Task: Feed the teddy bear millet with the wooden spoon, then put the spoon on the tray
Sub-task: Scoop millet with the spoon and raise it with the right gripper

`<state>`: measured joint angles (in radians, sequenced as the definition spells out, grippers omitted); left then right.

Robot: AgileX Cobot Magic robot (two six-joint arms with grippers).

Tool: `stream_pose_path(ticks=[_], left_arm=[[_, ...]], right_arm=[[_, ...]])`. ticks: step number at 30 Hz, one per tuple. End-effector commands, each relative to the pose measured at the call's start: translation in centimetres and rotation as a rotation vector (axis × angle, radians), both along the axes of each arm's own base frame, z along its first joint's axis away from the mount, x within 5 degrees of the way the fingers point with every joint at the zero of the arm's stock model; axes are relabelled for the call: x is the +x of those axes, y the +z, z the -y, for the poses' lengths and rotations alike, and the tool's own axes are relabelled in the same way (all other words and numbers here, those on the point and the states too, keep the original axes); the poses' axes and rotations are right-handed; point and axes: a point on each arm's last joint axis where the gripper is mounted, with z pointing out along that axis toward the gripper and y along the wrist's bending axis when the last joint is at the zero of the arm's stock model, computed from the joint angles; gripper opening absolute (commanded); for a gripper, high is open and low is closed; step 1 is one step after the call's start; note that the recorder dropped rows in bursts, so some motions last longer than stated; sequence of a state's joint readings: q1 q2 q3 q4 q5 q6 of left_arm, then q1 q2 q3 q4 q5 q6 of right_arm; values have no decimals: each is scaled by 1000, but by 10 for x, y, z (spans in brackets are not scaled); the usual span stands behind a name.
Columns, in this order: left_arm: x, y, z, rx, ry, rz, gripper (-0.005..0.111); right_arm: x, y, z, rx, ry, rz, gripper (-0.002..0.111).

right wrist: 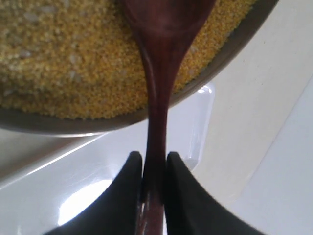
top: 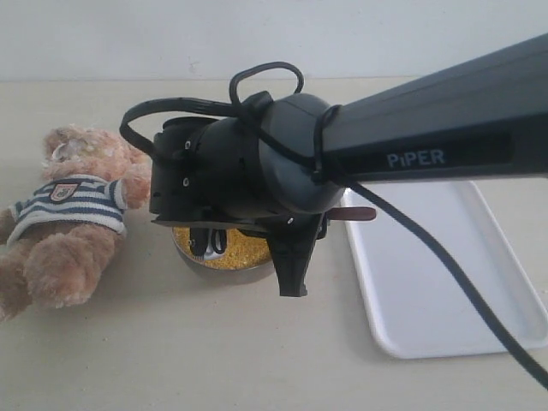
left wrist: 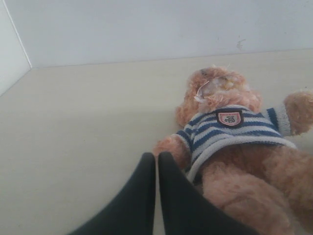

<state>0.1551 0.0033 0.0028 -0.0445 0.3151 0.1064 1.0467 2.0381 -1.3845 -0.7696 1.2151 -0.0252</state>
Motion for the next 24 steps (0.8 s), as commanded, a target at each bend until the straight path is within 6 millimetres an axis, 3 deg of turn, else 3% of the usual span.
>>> stream_pose_path(ticks=[1, 24], left_arm=[[0, 2, 0, -1, 5, 19, 4], [0, 2, 0, -2, 5, 17, 4]], right_arm=[[-1, 0, 1, -8, 0, -9, 0], [-6, -1, -3, 38, -32, -84, 0]])
